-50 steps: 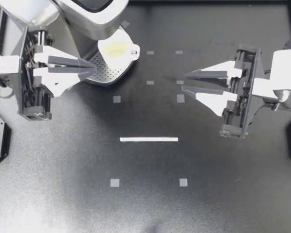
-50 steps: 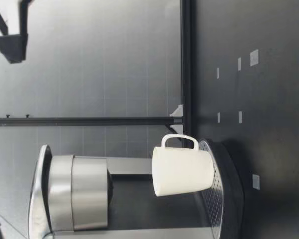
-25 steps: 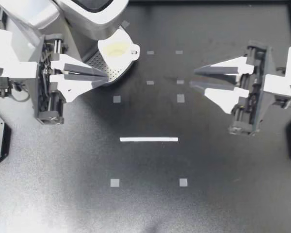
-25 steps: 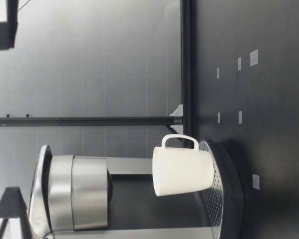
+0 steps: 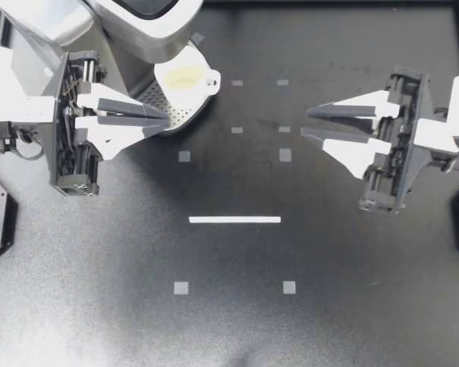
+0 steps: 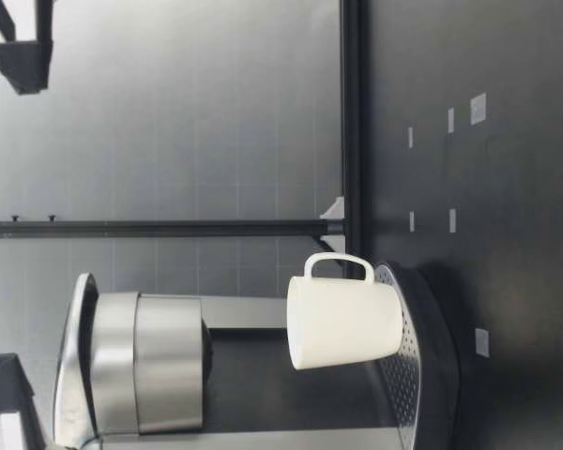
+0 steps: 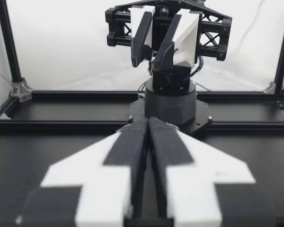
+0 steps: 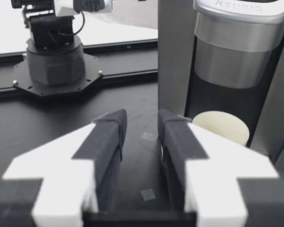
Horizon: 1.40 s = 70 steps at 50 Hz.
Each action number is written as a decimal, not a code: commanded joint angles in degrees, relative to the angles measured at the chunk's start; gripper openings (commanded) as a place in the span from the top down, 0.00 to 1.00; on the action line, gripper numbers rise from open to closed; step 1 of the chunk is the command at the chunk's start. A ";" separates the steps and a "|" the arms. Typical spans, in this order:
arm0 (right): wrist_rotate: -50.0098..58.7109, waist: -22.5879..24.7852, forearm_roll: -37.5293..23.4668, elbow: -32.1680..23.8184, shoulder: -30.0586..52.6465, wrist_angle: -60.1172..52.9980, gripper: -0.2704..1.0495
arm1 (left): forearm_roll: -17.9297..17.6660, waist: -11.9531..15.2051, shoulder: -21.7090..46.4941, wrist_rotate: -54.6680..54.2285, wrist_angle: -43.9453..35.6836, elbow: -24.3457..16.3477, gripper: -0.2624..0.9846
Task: Place the coffee capsule inside the capsule container, then place the cup onto the center of the cup tray.
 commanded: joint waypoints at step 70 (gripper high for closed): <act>-0.26 0.35 -0.26 -1.67 1.67 -1.05 0.49 | -0.09 -0.18 -3.60 1.49 -3.96 -0.26 0.69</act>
